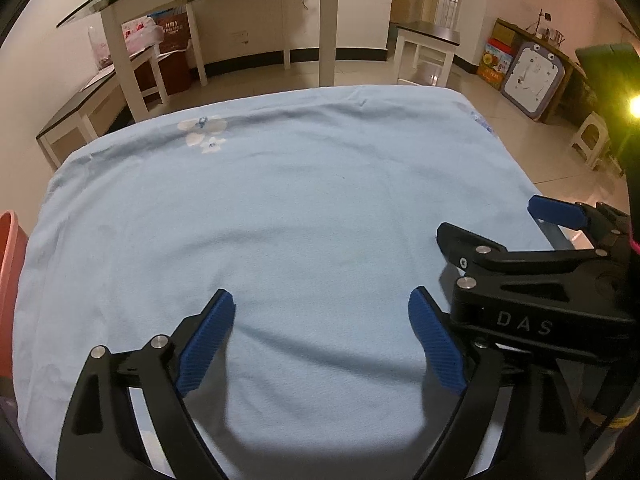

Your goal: Collect trash

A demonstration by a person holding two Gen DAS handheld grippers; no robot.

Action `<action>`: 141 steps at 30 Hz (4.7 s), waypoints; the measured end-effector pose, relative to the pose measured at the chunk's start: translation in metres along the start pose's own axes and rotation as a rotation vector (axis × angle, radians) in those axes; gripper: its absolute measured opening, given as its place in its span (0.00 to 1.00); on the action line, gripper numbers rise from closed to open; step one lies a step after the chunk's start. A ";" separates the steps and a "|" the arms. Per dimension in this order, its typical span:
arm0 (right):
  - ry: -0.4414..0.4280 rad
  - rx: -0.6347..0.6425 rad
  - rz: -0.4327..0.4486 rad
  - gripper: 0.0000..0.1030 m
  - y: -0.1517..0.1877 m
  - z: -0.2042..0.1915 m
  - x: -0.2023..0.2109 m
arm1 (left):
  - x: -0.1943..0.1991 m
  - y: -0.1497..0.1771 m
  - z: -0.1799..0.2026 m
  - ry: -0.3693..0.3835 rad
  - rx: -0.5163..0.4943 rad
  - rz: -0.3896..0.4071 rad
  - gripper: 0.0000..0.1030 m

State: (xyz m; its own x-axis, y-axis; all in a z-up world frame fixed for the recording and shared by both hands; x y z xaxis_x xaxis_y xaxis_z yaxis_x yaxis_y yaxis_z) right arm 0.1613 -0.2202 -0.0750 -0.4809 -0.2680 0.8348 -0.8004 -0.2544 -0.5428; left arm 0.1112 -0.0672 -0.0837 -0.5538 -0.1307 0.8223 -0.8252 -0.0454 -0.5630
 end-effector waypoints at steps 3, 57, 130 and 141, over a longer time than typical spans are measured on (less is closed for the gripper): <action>0.000 0.001 0.000 0.97 0.000 0.000 0.000 | 0.001 0.001 -0.001 -0.001 -0.002 0.001 0.88; -0.019 0.020 -0.005 0.97 -0.017 -0.005 -0.011 | -0.003 -0.001 -0.001 -0.010 0.006 -0.002 0.89; -0.020 0.015 -0.002 0.97 -0.027 -0.003 -0.022 | -0.009 -0.010 0.005 -0.019 0.012 -0.001 0.89; -0.021 0.016 -0.002 0.97 -0.027 -0.003 -0.022 | -0.009 -0.010 0.004 -0.019 0.012 -0.001 0.89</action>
State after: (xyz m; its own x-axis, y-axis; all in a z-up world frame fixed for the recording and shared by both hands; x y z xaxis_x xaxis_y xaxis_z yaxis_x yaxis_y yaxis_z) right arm 0.1924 -0.2046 -0.0783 -0.4718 -0.2865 0.8338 -0.7956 -0.2693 -0.5427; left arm 0.1252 -0.0695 -0.0861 -0.5505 -0.1494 0.8214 -0.8244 -0.0574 -0.5630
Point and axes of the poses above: each gripper's, at about its wrist camera, not at the fingertips, and x roughly against the way its jaws point, z to its right, y to its underside, the point moved 1 cm from there along -x, roughly the way its jaws point, and after that the axes turned 7 degrees about -y, right-handed, at the moved point
